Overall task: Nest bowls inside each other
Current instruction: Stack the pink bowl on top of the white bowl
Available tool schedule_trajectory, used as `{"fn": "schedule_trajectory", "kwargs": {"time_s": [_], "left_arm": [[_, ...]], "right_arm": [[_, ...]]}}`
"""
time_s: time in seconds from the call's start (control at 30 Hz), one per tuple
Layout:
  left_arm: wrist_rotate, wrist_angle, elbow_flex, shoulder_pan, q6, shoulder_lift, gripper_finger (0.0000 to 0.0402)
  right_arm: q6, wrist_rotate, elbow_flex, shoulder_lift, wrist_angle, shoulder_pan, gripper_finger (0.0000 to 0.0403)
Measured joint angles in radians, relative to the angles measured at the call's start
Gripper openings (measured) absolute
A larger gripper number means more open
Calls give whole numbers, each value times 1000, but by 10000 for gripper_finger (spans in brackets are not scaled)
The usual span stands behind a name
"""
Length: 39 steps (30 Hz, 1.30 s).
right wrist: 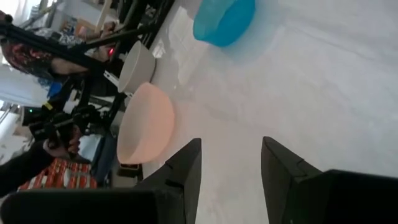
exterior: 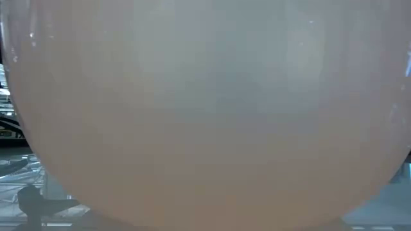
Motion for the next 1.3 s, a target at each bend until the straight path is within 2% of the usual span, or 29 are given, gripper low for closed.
{"fn": "schedule_trajectory", "kwargs": {"time_s": [0.2,0.4,0.57,0.63,0.73,0.87,1.0,1.1,1.3], "left_arm": [[-11,-5,1,0,-32,0,272],[-23,-7,2,0,-13,0,272],[-90,17,2,0,-15,0,272],[-64,81,2,0,39,0,272],[7,238,2,0,148,0,272],[101,478,2,0,306,0,272],[149,648,3,0,419,0,272],[165,731,3,0,466,0,272],[212,812,3,0,480,3,272]], "right_arm": [[2,74,0,0,15,0,134],[-27,250,0,0,29,0,134],[-180,426,0,0,163,0,134],[-283,478,0,0,267,0,134],[-522,521,0,0,480,-5,134],[-858,517,0,0,788,-43,134],[-1102,427,0,0,1038,-102,134],[-1182,337,1,0,1132,-153,134],[-1174,214,0,35,1185,-247,134]]}}
